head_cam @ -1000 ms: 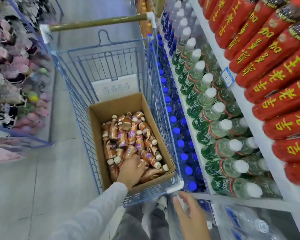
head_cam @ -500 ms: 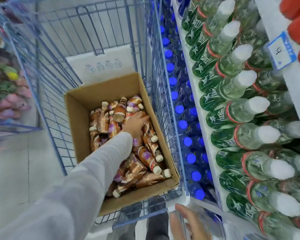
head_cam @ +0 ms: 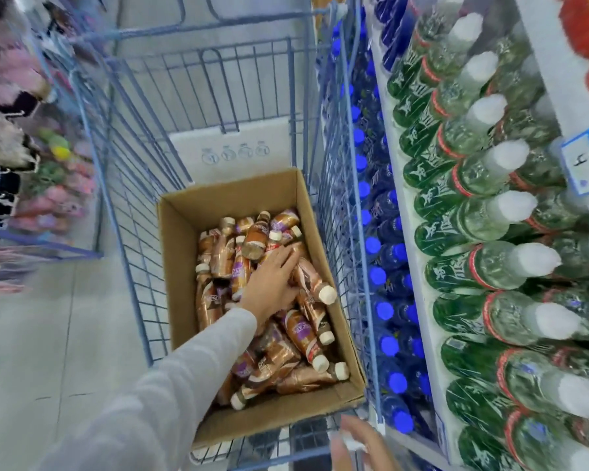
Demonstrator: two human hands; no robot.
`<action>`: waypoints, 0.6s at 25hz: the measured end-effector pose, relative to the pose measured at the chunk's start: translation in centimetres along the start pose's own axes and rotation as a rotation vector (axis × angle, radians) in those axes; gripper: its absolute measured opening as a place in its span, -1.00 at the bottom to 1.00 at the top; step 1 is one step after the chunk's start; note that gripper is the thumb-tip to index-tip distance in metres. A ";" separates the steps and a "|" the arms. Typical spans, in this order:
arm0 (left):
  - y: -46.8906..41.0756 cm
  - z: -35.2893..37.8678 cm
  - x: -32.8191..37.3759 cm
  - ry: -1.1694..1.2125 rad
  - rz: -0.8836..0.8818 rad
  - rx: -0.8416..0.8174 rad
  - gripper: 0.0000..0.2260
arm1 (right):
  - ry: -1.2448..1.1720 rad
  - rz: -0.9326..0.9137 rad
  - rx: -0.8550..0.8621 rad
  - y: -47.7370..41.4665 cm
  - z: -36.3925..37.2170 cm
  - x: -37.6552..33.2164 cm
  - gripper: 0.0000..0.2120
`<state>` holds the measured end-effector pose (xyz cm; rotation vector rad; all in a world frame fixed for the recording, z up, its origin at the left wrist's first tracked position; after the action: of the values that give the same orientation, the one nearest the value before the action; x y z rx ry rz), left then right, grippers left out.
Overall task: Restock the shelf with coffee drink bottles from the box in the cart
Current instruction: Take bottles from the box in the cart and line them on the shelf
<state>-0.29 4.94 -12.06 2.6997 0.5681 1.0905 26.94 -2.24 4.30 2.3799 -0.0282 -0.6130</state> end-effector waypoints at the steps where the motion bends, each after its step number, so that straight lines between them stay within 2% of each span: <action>1: 1.9 -1.6 0.7 0.139 -0.032 0.051 -0.34 | -0.005 -0.053 -0.038 -0.1 -0.6 -0.4 -0.59; 3: 6.1 -4.7 2.5 0.488 -0.115 0.152 -0.48 | 0.008 -0.106 -0.102 -1.0 -1.6 -1.9 -0.77; 5: 10.8 -7.4 4.3 0.740 -0.273 0.245 -0.51 | 0.046 -0.098 -0.229 -3.3 -1.6 -3.5 -0.81; 9: 19.1 -9.7 5.7 0.977 -0.504 0.422 -0.56 | 0.121 -0.148 -0.365 -8.8 1.4 -8.1 -0.73; 13: 24.3 -9.8 5.3 1.139 -0.654 0.572 -0.81 | 0.189 -0.179 -0.378 -14.7 6.8 -11.6 -0.68; 15: 26.4 -9.7 4.4 1.197 -0.722 0.636 -0.87 | 0.202 -0.211 -0.416 -16.1 10.0 -13.5 -0.67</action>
<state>3.31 -17.18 5.54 1.4862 2.0900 2.3914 8.38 6.59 -6.63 2.0379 0.4043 -0.4216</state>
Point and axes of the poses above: each hand's wrist, its own y-axis away from the middle knuckle, its own z-axis out of the palm, x = y × z, the point moved 1 cm from there along -y, towards the middle knuckle, and after that the axes turned 11 degrees about y, right-handed, at the moved point
